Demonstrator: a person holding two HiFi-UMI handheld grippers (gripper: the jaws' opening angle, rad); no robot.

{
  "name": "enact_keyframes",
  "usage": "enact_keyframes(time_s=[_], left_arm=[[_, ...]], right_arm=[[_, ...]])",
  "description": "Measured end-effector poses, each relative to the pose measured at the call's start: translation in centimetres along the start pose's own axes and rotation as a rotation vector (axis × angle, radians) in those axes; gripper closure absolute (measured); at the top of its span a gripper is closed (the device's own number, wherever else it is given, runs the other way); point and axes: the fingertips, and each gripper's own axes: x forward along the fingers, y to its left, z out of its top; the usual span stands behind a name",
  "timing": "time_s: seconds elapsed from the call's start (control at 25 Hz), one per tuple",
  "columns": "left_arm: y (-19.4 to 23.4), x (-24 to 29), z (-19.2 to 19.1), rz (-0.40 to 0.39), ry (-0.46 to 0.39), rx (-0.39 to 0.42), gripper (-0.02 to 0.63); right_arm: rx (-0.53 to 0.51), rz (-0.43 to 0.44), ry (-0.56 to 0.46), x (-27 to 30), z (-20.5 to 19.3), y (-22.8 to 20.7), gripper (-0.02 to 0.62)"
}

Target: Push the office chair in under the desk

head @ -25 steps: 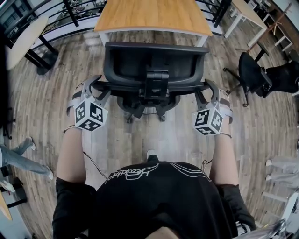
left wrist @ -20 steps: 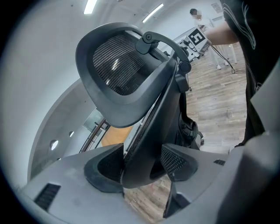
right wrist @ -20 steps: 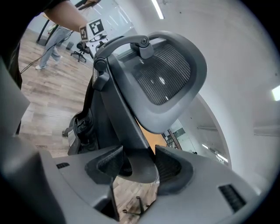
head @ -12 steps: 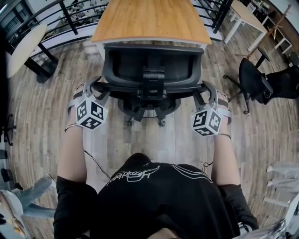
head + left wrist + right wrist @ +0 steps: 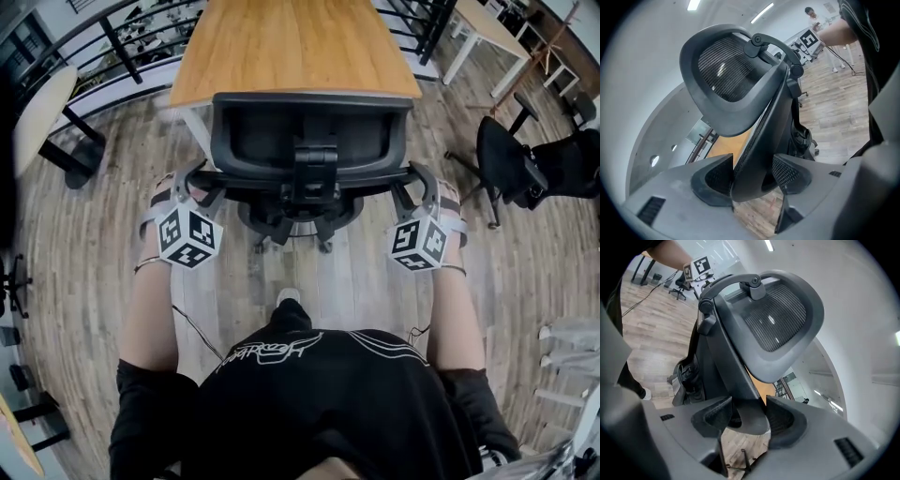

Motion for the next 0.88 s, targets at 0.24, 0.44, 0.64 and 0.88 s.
enact_keyframes(time_s=[0.24, 0.44, 0.64, 0.88], left_arm=[[3.1, 4.9, 0.9, -0.016, -0.029, 0.017, 0.357], [5.2, 8.3, 1.2, -0.025, -0.040, 0.033, 0.357], [9.4, 13.0, 1.7, -0.031, -0.061, 0.050, 0.359], [12.3, 16.2, 1.7, -0.031, -0.086, 0.060, 0.359]], right_arm=[[0.022, -0.006, 0.003, 4.7, -0.2, -2.2, 0.345], [0.028, -0.018, 0.041, 8.0, -0.3, -3.7, 0.345], [0.042, -0.032, 0.072, 12.9, 0.6, -6.2, 0.344], [0.055, -0.042, 0.079, 16.4, 1.4, -7.8, 0.344]])
